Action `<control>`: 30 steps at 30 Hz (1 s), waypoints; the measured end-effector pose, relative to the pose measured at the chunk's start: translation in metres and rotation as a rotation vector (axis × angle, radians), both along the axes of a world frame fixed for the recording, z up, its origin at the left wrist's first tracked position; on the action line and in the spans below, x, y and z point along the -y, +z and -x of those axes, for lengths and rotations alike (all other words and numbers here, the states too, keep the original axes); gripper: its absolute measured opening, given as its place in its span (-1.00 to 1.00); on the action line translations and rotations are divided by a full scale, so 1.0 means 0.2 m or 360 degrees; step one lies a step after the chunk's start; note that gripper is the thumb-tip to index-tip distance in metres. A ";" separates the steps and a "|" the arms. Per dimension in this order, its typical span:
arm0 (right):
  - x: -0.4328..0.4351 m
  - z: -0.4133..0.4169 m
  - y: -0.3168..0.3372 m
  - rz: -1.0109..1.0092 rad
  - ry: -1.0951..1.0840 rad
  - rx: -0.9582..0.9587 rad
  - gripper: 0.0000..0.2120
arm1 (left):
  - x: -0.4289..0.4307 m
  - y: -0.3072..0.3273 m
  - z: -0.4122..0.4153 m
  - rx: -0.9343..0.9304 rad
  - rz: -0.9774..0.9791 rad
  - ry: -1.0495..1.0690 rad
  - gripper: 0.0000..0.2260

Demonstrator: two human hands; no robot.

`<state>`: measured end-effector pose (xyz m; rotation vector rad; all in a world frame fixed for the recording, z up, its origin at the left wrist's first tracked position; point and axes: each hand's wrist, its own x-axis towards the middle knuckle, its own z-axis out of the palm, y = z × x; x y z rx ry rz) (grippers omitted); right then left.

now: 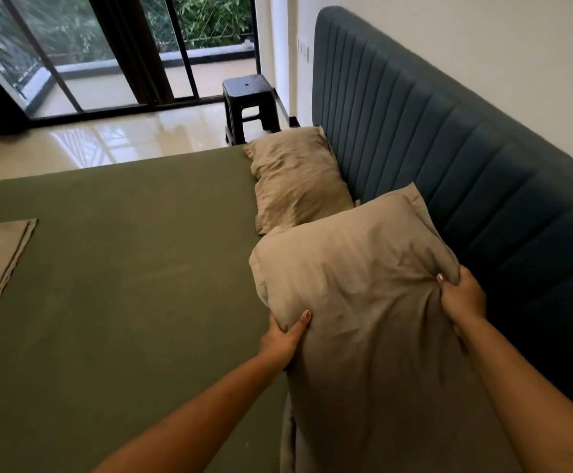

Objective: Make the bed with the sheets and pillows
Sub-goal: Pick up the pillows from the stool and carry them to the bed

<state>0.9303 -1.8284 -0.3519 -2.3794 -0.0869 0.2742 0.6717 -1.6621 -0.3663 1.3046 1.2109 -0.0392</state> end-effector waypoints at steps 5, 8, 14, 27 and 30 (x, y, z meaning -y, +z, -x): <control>0.08 -0.05 -0.33 0.0620 0.0382 -0.0028 -0.38 | -0.05 -0.20 -0.19 -0.0521 -0.0619 -0.0549 -0.05; 0.11 0.10 -0.57 0.0943 0.0978 -0.0354 -0.24 | 0.01 -0.37 -0.25 -0.0748 -0.0672 -0.1125 -0.14; 0.19 0.38 -0.78 0.1206 0.1157 -0.0579 -0.03 | 0.29 -0.70 -0.23 -0.0835 -0.0259 -0.1440 -0.03; 0.10 0.27 -0.75 0.1089 0.1163 -0.0406 -0.13 | 0.49 -0.73 -0.35 -0.0667 0.0122 -0.1499 0.14; 0.09 0.32 -0.75 0.1108 0.1231 -0.0426 -0.15 | 0.50 -0.69 -0.37 -0.0640 0.0365 -0.1379 0.08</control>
